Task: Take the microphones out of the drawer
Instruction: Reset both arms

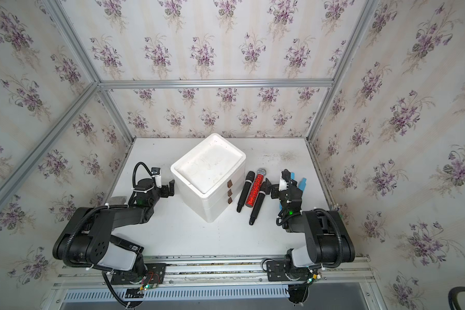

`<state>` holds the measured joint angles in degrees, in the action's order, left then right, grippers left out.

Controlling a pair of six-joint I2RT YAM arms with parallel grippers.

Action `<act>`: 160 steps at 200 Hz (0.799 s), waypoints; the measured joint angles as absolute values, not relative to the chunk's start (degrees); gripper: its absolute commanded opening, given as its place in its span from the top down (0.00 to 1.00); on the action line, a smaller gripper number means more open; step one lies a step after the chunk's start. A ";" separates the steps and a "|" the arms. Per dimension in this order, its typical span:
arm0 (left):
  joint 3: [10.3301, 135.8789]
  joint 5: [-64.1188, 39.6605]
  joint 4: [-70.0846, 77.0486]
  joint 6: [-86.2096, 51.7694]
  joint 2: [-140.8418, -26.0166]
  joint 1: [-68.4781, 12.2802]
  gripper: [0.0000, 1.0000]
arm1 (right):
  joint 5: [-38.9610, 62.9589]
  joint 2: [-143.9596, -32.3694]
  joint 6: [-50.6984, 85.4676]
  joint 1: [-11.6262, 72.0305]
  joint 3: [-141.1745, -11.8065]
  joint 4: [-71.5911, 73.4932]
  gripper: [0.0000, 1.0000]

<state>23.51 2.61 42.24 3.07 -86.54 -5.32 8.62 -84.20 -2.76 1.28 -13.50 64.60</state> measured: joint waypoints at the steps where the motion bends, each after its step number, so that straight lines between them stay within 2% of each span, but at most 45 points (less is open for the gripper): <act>1: 23.42 2.42 42.33 3.14 -86.54 -5.32 0.01 | 8.71 -84.23 -2.74 1.23 -13.52 64.60 0.00; 26: 23.09 0.34 42.78 3.92 -86.56 -5.32 0.01 | 9.72 -85.47 -2.24 0.73 -14.66 65.39 0.00; 63: 24.73 3.22 42.37 3.14 -86.78 -5.26 0.01 | 2.17 -88.01 0.56 0.69 -12.10 70.24 0.00; 109: 24.73 4.38 41.91 2.55 -86.78 -5.28 0.01 | -0.38 -87.92 1.54 0.84 -11.73 71.99 0.00; 160: 24.69 4.67 41.93 2.44 -86.78 -5.30 0.01 | 8.25 -87.77 -1.28 0.91 -9.02 76.03 0.00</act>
<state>24.69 4.67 41.93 2.44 -86.78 -5.30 8.25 -87.77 -1.28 0.91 -9.02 76.03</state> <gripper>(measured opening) 0.993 0.997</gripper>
